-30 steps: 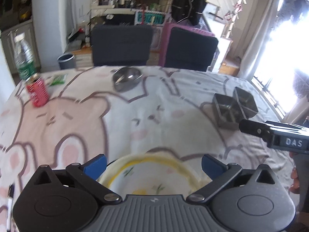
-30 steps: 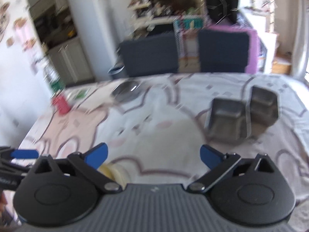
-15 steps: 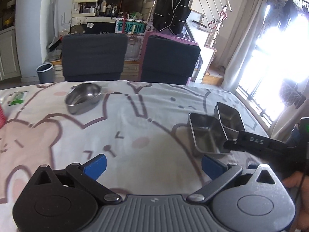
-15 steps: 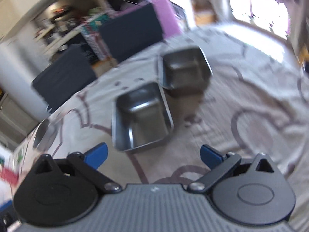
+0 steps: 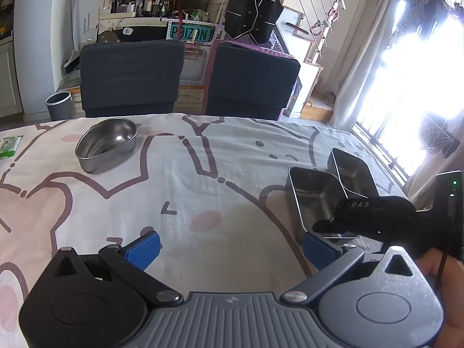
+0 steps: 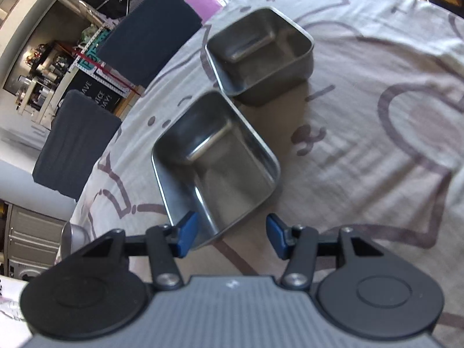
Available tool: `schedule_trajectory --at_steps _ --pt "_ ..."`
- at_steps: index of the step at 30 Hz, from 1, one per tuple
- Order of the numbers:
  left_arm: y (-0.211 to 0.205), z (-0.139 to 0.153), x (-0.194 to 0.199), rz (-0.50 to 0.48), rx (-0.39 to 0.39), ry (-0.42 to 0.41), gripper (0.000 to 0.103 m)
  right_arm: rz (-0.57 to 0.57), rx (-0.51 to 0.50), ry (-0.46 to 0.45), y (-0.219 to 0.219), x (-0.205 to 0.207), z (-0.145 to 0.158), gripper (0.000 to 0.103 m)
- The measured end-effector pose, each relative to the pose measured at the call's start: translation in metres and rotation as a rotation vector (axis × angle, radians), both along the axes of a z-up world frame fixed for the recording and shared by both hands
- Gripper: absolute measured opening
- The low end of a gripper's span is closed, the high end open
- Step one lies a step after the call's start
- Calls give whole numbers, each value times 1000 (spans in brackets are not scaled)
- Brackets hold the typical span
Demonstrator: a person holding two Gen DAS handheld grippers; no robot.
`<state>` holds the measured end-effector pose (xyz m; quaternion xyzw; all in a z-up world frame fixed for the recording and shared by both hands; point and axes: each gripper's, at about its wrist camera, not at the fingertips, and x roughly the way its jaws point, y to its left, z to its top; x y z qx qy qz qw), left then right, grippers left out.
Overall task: Organize plates and bowls
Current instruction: 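Move both grippers to a steel rectangular container and grip its rim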
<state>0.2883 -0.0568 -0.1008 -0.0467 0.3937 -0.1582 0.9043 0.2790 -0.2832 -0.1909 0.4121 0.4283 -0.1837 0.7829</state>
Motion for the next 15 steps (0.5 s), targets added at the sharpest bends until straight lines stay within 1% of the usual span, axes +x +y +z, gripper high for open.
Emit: schedule_trajectory --at_steps 2,6,8,11,13,15 --pt "2 -1 2 6 -2 4 103 22 -20 24 3 6 -2 45" --pt "3 -3 4 18 -2 10 103 51 -15 30 4 10 -3 34" --pt "2 -3 4 19 -3 6 103 80 -26 33 3 11 -1 25" --pt "1 -2 4 17 -17 -1 103 143 -65 35 3 11 5 17" --pt "0 -4 5 19 -16 -6 103 182 -86 37 3 10 9 14" --pt "-1 -7 8 29 -8 0 103 207 -73 29 1 9 11 12"
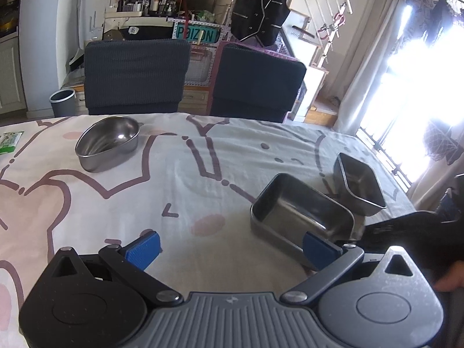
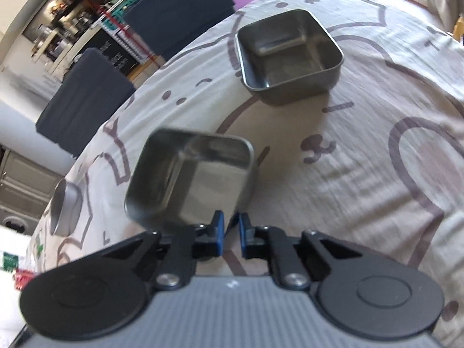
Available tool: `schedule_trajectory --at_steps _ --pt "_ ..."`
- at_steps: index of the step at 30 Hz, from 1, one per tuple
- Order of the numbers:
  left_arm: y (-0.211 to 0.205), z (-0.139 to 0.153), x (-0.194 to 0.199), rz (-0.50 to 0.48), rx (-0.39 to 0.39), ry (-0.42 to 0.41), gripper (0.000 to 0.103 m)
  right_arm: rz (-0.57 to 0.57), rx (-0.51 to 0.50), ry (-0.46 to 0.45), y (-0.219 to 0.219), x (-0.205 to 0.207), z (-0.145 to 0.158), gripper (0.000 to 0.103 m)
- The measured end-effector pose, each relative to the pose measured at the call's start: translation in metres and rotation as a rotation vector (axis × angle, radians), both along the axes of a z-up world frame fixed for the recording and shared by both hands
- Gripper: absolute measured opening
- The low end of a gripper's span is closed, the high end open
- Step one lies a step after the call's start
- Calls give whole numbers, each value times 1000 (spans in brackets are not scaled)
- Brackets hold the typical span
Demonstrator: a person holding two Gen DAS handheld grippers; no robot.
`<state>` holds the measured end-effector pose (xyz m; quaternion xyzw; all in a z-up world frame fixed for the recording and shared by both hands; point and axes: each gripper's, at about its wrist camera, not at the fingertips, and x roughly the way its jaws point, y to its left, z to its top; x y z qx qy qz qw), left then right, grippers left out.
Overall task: Organize plates and bowls
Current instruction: 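Move both grippers to a steel rectangular container and grip its rim, then lift the steel container with both grippers and carry it across the table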
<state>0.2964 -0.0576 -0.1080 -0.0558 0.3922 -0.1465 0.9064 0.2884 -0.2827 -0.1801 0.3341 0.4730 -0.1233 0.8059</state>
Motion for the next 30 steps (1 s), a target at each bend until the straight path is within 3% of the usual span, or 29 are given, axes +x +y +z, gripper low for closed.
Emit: schedule_trajectory --at_steps 4,7,9,12,18,22,24,30 --pt "3 -3 8 14 -67 3 98 112 -22 -6 1 1 7 7" --pt "1 -9 16 13 -99 44 81 198 -7 9 2 0 7 6" --pt "-5 -17 22 11 -91 101 62 241 -7 9 4 -2 8 6" --pt "-11 -31 29 9 -74 173 50 269 -44 -3 5 -4 11 6" --pt "-18 -44 32 -18 -90 227 25 283 -59 -6 1 -4 12 5" --pt "-22 -46 31 -23 -66 236 21 307 -53 -17 2 -6 13 6" --pt "-22 -43 30 -24 -64 240 11 315 -51 -22 2 -8 16 6" --pt "-38 -27 15 -101 -50 211 7 326 -99 -17 -8 -19 25 5"
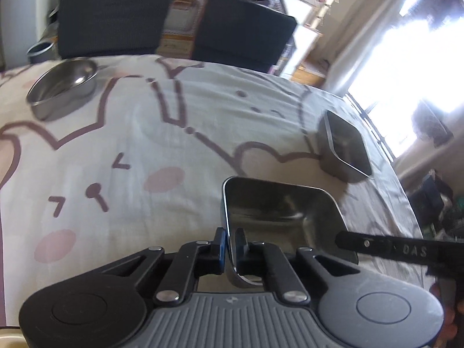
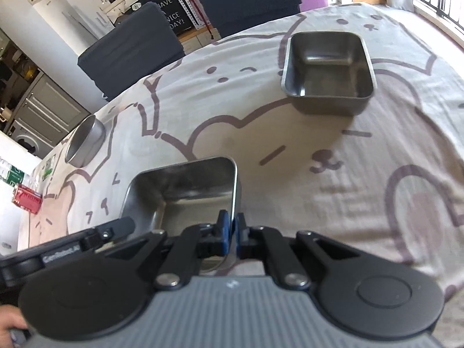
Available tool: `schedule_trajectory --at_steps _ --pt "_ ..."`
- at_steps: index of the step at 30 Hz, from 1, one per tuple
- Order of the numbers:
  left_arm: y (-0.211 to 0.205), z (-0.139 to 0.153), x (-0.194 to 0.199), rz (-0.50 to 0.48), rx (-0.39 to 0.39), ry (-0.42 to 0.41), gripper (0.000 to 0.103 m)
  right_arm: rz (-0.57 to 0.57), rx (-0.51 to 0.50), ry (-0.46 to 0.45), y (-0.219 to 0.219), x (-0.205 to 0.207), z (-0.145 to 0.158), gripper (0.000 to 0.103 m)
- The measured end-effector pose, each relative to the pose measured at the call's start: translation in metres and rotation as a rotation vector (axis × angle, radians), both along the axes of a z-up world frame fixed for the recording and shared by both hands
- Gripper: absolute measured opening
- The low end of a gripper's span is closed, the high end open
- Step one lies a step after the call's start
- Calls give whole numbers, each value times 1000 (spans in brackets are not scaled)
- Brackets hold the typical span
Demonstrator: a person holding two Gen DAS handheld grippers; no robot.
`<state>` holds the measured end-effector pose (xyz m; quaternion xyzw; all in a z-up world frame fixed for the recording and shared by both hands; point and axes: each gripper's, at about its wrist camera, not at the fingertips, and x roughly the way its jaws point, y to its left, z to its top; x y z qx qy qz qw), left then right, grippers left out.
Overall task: Organize plates and bowls
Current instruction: 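Lift the steel container with both grippers and carry it across the table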
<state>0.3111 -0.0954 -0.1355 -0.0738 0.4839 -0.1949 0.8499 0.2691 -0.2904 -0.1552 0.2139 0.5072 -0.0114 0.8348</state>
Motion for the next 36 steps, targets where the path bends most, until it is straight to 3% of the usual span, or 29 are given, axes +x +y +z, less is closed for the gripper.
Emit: schedule_trajectory --at_steps 5,13,22,36 --pt "-28 6 -24 -109 57 -7 9 -3 -43 7 -16 -18 9 5" --pt "-54 7 -65 -263 118 20 14 96 -158 57 -28 -51 13 5" --pt "-57 5 -91 -328 153 52 15 263 -287 122 -10 -76 13 5" --pt "-63 -7 -100 -381 193 70 15 344 -360 195 4 -80 11 10"
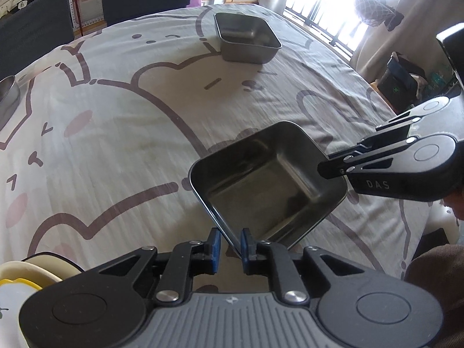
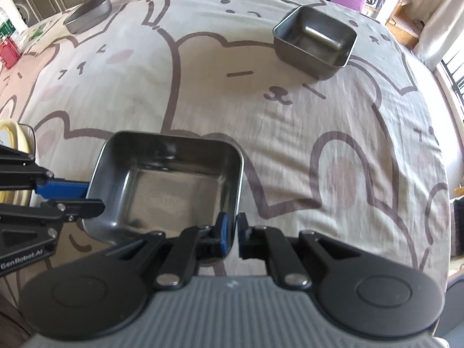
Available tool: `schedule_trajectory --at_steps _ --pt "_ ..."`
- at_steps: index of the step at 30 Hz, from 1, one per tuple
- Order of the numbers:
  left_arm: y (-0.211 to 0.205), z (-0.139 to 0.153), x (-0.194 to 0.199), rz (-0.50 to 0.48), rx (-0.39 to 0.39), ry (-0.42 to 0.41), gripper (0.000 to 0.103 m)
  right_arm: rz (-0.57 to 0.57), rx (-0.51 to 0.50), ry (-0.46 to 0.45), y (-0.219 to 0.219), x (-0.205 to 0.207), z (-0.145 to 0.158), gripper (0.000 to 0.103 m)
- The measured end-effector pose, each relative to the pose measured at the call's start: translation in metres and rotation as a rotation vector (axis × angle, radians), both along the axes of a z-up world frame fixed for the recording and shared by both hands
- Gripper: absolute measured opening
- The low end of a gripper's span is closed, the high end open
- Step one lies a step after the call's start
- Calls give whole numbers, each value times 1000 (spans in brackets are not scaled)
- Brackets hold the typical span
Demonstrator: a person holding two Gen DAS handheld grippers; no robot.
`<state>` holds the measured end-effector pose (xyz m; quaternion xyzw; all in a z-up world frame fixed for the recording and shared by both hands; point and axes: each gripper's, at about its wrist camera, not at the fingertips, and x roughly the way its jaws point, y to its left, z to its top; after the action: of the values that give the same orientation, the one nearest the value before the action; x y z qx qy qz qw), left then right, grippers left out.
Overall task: Organize plates and bowls
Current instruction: 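Lift the steel container with both grippers and carry it across the table, then lower the steel container onto the tablecloth and open both grippers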
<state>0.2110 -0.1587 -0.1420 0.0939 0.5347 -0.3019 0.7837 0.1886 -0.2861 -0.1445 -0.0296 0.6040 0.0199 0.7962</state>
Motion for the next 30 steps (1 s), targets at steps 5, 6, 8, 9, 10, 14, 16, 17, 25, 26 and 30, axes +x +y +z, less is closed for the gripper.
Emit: schedule_trajectory --at_steps 5,6,8,9,10,14,16,17,25,26,30 --pt "0 -1 0 -5 -2 3 15 9 -6 22 -1 3 -3 12" --pt "1 -1 0 -5 -3 3 16 11 -5 22 -2 3 -5 13" --pt "1 -1 0 -4 -4 2 17 12 -2 23 -2 4 -6 14" --pt "1 -1 0 -3 -2 1 17 10 0 24 -2 4 -7 14" --pt "2 -2 1 0 1 -2 17 8 2 25 -2 5 -7 15" --pt "5 -2 2 14 13 -6 30 2 -4 31 -1 4 -9 17" --pt "7 -3 3 22 18 -8 36 -5 -3 30 -2 4 -8 20" --pt "7 -3 3 24 18 -6 38 -9 4 29 -3 3 -7 21" --pt "9 -1 1 17 15 1 61 -8 27 6 -6 -4 2 56" --pt "10 1 0 16 8 0 66 -7 23 1 -5 -5 3 62" --pt "16 12 1 37 -23 -22 77 -21 42 -46 -8 -11 16 75"
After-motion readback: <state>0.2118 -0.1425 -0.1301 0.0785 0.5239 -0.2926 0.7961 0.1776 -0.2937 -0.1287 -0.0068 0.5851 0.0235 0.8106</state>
